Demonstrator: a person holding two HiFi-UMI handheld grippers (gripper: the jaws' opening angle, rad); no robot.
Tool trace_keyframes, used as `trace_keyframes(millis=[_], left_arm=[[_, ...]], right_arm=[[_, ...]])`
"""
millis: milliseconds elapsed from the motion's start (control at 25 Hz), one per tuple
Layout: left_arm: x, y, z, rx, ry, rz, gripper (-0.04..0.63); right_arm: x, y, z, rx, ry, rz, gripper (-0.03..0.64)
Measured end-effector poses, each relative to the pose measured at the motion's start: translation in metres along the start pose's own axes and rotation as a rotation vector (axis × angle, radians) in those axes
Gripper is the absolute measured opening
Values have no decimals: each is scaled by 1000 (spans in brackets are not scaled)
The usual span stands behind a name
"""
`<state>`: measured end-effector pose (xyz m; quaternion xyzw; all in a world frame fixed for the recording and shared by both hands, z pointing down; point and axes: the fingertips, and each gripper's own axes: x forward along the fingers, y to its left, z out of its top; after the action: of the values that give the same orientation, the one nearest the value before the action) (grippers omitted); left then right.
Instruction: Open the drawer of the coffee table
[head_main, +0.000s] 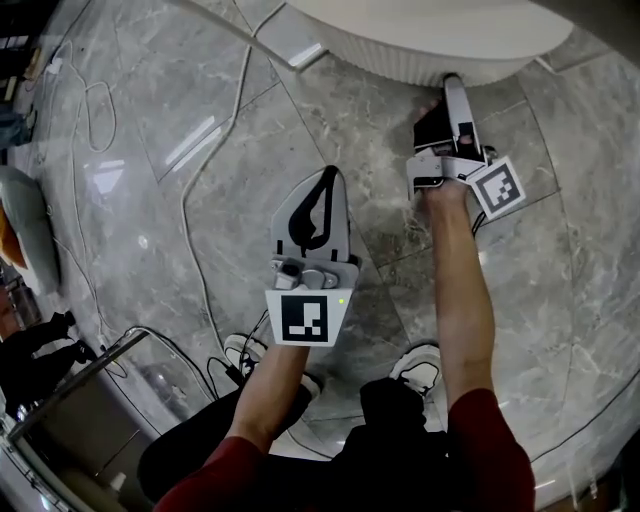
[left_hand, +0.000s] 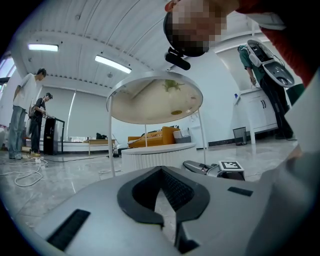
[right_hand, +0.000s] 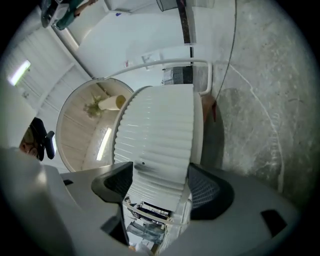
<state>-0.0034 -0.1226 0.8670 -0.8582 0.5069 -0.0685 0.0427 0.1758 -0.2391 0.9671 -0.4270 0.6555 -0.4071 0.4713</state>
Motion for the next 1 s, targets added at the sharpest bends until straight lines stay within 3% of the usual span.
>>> trace_keyframes(millis=[160, 680, 1000], left_arm=[[-6, 3, -7, -15, 25, 17, 5], [-10, -6, -7, -33, 14, 6, 5], [-12, -7, -10, -66, 6, 18, 5]], right_arm=[[-2, -3, 1, 40, -35, -3, 322], [-8, -4, -2, 36, 21, 14, 321], [-54, 14, -11, 29, 13, 12, 307]])
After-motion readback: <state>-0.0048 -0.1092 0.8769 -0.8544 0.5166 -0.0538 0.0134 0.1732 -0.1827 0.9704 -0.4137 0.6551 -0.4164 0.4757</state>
